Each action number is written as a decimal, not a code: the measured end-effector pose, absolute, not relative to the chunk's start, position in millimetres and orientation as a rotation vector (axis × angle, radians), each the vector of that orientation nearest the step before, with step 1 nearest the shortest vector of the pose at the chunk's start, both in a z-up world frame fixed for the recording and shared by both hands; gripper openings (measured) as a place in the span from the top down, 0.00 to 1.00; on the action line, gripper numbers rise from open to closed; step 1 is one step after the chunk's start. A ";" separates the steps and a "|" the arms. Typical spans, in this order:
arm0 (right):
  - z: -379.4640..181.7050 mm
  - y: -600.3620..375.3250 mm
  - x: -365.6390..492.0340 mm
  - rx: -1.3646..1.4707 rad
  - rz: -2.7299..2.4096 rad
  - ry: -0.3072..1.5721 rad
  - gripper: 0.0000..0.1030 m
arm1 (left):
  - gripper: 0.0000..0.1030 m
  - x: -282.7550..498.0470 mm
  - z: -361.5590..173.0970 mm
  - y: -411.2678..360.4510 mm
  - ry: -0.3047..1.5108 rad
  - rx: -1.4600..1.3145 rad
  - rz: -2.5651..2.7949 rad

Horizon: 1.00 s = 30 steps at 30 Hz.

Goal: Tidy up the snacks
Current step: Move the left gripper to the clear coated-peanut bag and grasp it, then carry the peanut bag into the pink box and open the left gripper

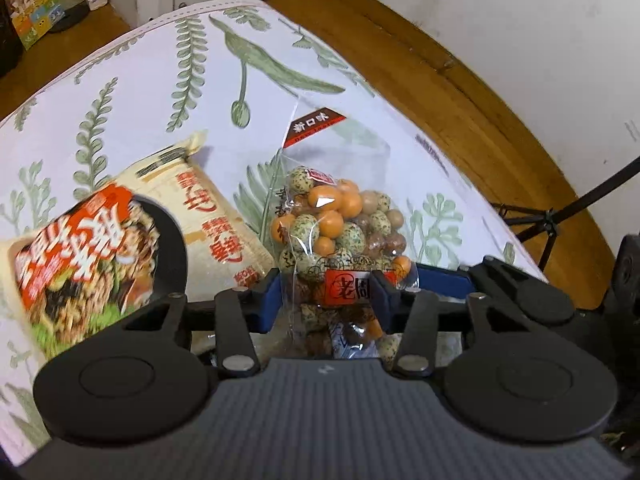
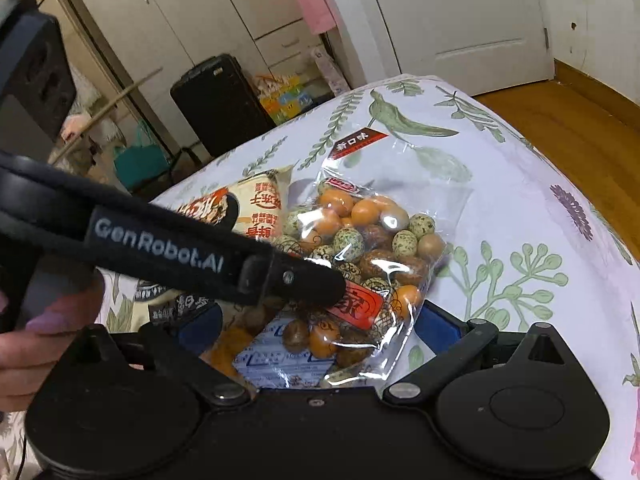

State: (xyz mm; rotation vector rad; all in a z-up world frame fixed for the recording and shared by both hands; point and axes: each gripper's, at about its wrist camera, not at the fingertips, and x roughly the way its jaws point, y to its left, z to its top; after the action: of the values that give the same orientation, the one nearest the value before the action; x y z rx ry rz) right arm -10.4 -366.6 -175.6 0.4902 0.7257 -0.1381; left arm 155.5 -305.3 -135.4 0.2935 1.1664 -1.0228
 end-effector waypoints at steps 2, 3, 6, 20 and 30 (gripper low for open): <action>-173.5 -362.9 -10.5 0.498 -0.142 0.737 0.01 | 0.56 151.5 -134.1 -301.9 1.178 0.293 -1.006; -172.4 -361.0 -10.3 0.496 -0.148 0.740 0.04 | 0.56 149.3 -133.2 -298.8 1.183 0.292 -0.997; -166.5 -352.0 -17.5 0.510 -0.157 0.755 0.09 | 0.56 141.5 -130.3 -287.1 1.192 0.302 -0.984; -115.4 -258.5 -32.7 0.356 -0.012 0.845 0.10 | 0.53 110.9 -108.5 -172.9 1.326 0.134 -0.889; -96.5 -192.8 -15.4 0.338 0.188 0.919 0.12 | 0.54 107.1 -82.4 -87.6 1.306 0.141 -0.744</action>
State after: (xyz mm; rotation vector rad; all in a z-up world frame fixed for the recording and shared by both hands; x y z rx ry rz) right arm -15.4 -192.8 -96.5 0.3377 0.9194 0.1883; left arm 107.1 -87.6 -82.4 0.1414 1.3056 -0.7445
